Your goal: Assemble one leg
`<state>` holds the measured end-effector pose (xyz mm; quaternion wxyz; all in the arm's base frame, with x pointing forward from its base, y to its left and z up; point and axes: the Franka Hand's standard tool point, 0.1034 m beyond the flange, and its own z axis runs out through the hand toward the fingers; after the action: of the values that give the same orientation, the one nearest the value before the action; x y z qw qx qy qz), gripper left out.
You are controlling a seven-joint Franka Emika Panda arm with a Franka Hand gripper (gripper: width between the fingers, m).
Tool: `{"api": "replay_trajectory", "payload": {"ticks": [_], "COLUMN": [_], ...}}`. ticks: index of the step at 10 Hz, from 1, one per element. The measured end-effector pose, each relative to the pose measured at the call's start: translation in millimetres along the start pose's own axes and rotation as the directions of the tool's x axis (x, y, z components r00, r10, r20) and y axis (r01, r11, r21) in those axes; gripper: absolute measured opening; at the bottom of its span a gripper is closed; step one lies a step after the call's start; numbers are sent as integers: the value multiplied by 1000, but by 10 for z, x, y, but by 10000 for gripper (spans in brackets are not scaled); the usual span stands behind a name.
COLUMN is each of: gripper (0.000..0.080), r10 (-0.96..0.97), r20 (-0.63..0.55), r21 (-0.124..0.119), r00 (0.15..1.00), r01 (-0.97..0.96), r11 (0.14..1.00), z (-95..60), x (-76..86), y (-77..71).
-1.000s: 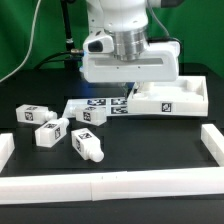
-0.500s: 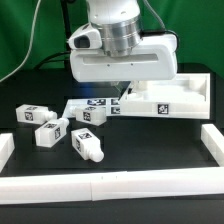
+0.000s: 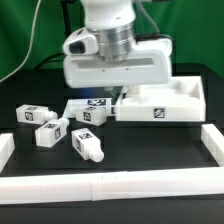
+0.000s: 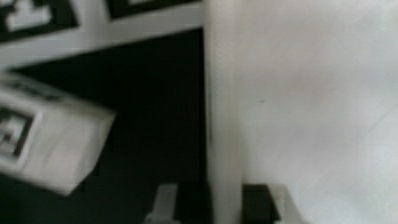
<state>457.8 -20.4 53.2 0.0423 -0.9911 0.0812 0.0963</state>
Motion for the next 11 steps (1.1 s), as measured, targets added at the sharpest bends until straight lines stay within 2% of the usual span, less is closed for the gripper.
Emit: {"api": "replay_trajectory", "payload": {"ticks": [1, 2, 3, 7, 9, 11], "gripper": [54, 54, 54, 54, 54, 54], "r10": [-76, -112, -112, -113, -114, -66], "r20": [-15, -33, -40, -30, -19, -40], "r21": [-18, -28, -31, -31, -39, -49], "r00": [997, 993, 993, 993, 993, 997], "r01": [76, 111, 111, 112, 113, 64], "r11": [997, 993, 993, 993, 993, 997], "z": [-115, -144, -150, -103, -36, 4], "x": [246, 444, 519, 480, 681, 907], "y": [72, 74, 10, 23, -4, -124]}}
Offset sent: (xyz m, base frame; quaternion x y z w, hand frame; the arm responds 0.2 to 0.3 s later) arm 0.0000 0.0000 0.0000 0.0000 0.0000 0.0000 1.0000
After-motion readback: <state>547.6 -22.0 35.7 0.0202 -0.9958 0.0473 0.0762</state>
